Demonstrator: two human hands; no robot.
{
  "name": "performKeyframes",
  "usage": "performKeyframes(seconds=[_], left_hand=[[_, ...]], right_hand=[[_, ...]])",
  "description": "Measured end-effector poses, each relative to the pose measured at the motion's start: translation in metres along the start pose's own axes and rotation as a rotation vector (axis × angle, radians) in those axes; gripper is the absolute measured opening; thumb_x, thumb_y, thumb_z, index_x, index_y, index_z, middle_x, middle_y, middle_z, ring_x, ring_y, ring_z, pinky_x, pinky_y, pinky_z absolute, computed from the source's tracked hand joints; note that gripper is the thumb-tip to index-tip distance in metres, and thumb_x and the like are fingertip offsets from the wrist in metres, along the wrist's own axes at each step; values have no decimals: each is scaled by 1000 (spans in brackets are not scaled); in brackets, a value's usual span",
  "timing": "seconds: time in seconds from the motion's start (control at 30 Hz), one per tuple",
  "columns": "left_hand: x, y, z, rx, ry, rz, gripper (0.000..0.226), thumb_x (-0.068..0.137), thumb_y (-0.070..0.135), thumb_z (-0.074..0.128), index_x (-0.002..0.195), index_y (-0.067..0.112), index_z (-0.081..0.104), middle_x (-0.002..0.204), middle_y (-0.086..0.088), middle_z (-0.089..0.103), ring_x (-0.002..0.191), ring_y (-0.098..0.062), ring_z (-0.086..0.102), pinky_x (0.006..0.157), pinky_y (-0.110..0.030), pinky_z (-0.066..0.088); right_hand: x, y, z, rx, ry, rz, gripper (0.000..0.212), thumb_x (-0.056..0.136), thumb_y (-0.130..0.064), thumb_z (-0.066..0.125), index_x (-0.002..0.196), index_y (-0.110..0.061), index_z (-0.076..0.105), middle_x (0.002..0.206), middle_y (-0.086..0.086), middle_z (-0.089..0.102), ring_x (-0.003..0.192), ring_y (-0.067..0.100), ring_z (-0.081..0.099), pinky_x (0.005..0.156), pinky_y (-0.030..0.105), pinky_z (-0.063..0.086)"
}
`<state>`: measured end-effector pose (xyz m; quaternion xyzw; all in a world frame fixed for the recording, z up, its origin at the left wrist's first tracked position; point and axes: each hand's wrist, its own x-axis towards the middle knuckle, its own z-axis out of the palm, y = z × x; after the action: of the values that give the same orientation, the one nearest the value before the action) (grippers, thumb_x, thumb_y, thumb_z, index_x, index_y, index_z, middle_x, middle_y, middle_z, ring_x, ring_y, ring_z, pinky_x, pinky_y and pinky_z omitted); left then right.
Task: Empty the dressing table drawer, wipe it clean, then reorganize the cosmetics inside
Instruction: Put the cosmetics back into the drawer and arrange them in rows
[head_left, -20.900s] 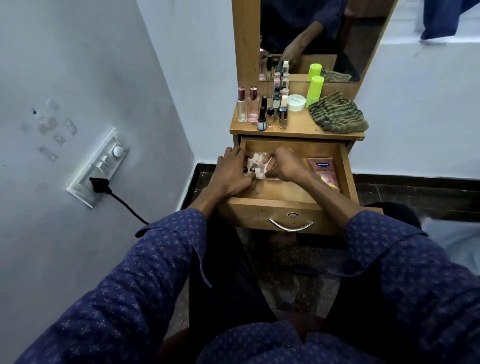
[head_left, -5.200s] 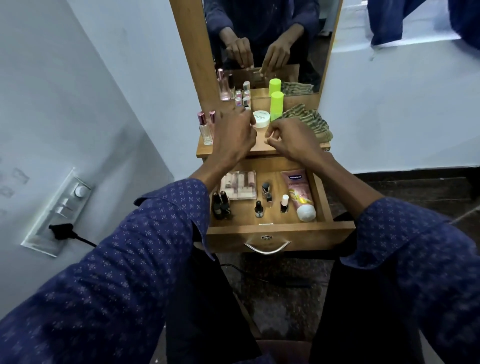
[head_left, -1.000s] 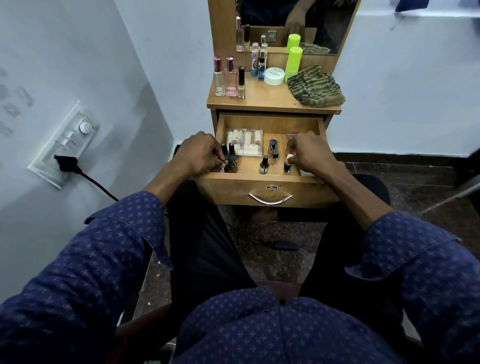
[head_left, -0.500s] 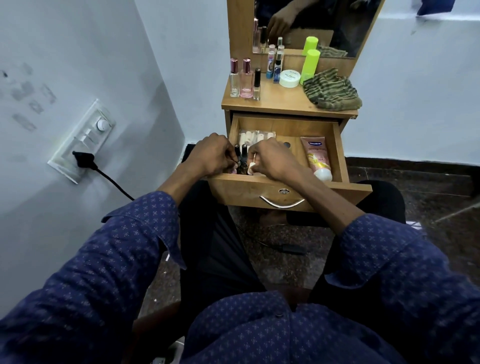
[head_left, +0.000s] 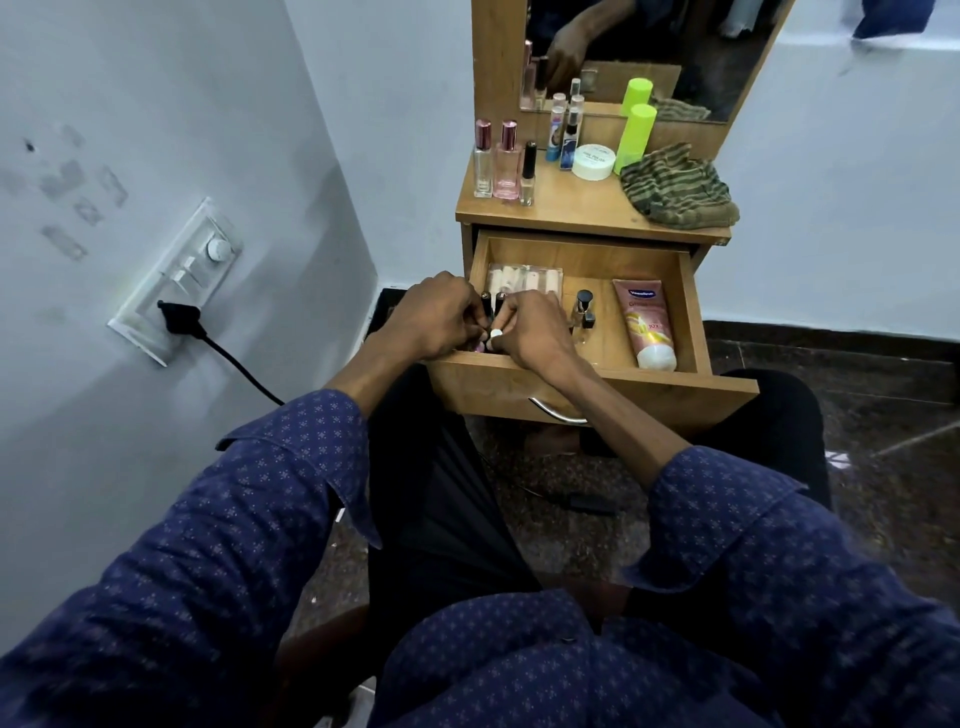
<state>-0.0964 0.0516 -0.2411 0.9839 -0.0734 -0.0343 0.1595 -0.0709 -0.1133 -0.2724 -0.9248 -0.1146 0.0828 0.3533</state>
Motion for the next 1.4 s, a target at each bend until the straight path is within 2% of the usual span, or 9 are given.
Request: performKeyframes(seconds=[0.3, 0.43, 0.53, 0.7, 0.93, 1.1, 1.2, 1.3, 1.4], left_hand=[[1, -5, 0, -54, 23, -42, 9, 87, 24, 84, 95, 26, 85, 96, 4, 79, 87, -16, 70, 71, -28, 48], [1, -4, 1, -68, 33, -39, 8, 87, 24, 84, 94, 26, 85, 95, 4, 79, 85, -15, 69, 67, -27, 45], [2, 0, 2, -80, 40, -43, 5, 86, 26, 84, 91, 26, 85, 92, 4, 79, 83, -14, 70, 65, -27, 44], [3, 6, 4, -72, 46, -49, 5, 88, 25, 82, 92, 25, 86, 94, 3, 80, 83, -15, 69, 68, -28, 46], [3, 7, 4, -48, 62, -50, 6, 88, 24, 81, 92, 26, 86, 96, 3, 80, 85, -16, 68, 69, -28, 44], [8, 11, 3, -41, 88, -46, 4, 89, 25, 81, 89, 27, 84, 96, 5, 79, 84, -16, 68, 70, -31, 50], [14, 19, -4, -17, 108, -16, 4, 90, 26, 80, 91, 27, 84, 97, 3, 79, 85, -16, 68, 73, -35, 56], [28, 29, -15, 7, 146, 26, 8, 91, 32, 80, 95, 25, 82, 95, 3, 77, 83, -18, 68, 70, -33, 53], [47, 41, -27, 39, 208, 41, 17, 91, 40, 76, 93, 24, 79, 90, 3, 76, 80, -19, 67, 68, -35, 54]], right_hand=[[6, 7, -6, 99, -45, 143, 39, 64, -9, 95, 83, -19, 63, 90, 3, 75, 88, 18, 70, 70, 28, 51], [11, 13, -9, 105, -80, 199, 32, 70, -5, 89, 80, -21, 63, 98, 3, 76, 95, 19, 71, 78, 30, 54], [12, 15, -14, 47, -127, 252, 32, 75, -17, 91, 98, -17, 68, 104, 1, 70, 100, 20, 65, 85, 32, 54], [13, 10, -16, -33, -225, 282, 33, 86, -21, 83, 116, -13, 71, 114, 3, 70, 100, 21, 62, 61, 25, 39], [14, 7, -18, 12, -280, 269, 20, 85, -14, 83, 103, -18, 74, 110, 4, 74, 100, 19, 66, 67, 24, 45], [16, 12, -27, 72, -242, 230, 25, 84, -2, 80, 78, -21, 66, 93, 3, 74, 92, 20, 73, 68, 29, 57], [24, 13, -37, 161, -217, 204, 26, 90, 6, 74, 81, -17, 63, 98, 11, 75, 91, 25, 76, 68, 29, 64], [38, 8, -60, 135, -193, 128, 22, 92, 3, 72, 84, -17, 65, 102, 11, 75, 98, 25, 76, 88, 42, 64], [53, 4, -89, 97, -144, 63, 20, 91, -1, 75, 86, -19, 66, 96, 7, 77, 91, 20, 77, 88, 42, 64]])
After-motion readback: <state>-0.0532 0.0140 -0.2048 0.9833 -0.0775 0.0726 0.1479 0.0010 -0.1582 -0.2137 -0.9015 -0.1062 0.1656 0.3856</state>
